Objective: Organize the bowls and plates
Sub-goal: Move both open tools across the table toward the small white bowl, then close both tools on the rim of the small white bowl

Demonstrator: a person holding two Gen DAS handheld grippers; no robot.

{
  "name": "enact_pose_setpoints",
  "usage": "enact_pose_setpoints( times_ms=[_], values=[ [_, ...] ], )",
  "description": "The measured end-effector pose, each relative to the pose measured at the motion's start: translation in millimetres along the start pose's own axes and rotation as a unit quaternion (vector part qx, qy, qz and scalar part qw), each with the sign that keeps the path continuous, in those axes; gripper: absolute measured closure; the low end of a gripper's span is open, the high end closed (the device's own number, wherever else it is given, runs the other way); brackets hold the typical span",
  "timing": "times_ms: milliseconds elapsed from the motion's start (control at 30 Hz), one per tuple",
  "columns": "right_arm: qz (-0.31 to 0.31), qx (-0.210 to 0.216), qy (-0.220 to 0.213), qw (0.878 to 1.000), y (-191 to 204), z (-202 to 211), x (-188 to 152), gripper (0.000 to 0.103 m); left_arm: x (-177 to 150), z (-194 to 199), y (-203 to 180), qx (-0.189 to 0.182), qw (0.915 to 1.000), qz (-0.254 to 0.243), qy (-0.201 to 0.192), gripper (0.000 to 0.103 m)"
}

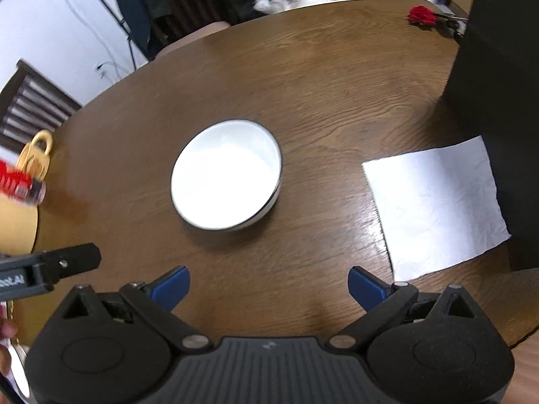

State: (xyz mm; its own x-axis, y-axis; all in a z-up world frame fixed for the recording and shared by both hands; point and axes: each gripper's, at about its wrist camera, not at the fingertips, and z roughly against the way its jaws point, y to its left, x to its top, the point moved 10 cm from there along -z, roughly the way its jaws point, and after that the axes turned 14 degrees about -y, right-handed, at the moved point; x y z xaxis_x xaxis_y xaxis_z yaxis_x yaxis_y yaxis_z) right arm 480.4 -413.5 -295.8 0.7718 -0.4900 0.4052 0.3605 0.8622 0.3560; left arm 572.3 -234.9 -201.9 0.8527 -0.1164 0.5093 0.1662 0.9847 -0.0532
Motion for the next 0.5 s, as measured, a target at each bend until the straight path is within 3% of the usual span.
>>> enact_pose_setpoints(
  times_ms=[500],
  values=[
    [-0.038,-0.017,-0.009,0.999,-16,-29,35,0.005,20,-49,-24,0.009,0.9991,-0.024,0.035,0.000]
  ],
)
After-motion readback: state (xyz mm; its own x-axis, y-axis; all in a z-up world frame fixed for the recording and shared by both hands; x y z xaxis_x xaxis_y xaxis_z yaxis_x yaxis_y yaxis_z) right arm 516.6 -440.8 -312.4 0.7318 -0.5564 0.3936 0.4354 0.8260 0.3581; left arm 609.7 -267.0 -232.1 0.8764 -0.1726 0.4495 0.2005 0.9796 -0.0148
